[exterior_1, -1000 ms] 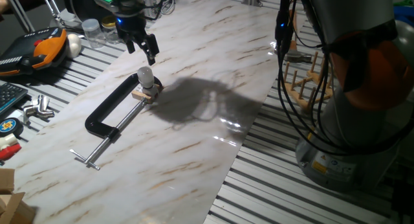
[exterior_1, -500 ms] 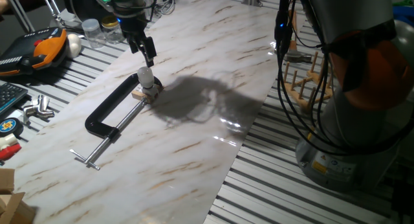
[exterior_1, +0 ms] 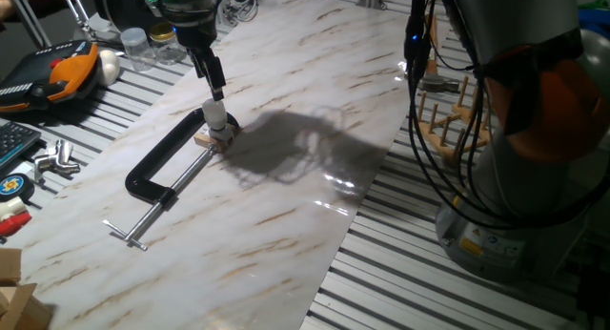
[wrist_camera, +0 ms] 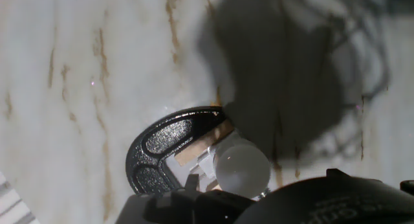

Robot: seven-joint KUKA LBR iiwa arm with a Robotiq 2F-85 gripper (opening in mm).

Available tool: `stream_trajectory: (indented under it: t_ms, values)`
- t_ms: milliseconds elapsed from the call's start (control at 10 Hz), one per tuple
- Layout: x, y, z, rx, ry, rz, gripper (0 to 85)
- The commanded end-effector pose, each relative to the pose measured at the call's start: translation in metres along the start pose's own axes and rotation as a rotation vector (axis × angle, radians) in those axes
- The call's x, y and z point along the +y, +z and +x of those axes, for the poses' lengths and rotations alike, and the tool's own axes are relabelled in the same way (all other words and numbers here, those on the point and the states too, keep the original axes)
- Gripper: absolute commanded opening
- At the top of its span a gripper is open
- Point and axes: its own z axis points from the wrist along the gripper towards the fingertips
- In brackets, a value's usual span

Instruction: Take out the light bulb by rotating it

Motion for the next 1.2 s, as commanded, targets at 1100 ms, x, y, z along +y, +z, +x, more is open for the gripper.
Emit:
stream_trajectory:
  t_ms: [1100]
  values:
    - [-0.002,0.015,-0.003,-0.035,0.129,0.021,85.0]
